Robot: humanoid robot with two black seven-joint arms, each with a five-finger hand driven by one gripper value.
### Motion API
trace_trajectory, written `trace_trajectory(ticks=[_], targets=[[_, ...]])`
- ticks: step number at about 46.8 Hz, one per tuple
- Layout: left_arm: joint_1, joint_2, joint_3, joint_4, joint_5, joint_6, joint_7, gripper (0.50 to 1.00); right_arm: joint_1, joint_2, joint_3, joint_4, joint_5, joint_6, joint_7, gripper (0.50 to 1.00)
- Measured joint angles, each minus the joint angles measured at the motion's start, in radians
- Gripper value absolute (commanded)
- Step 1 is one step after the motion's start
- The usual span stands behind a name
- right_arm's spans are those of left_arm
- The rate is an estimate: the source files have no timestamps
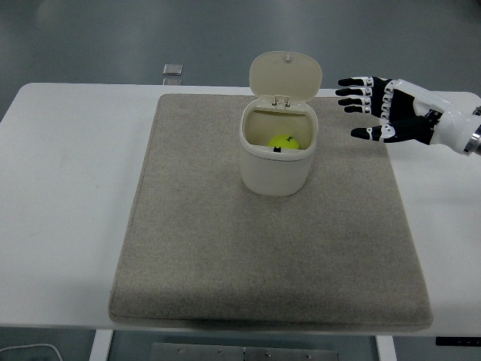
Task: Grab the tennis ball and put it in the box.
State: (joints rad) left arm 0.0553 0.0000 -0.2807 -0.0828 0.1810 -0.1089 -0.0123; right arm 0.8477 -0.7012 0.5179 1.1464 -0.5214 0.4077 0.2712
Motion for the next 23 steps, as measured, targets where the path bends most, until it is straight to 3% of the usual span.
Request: trace_trajectory(ticks=[8,23], targets=[[0.0,0.0,0.0,0.0,0.0,0.0,0.0,0.992,-0.005,0.036,0.002,-0.084,0.235,-0.007,-0.083,0.907],[0.0,0.0,0.0,0.0,0.0,0.0,0.0,0.992,-0.001,0.147,0.002,-0.266,0.392,-0.054,-0.108,0.907]])
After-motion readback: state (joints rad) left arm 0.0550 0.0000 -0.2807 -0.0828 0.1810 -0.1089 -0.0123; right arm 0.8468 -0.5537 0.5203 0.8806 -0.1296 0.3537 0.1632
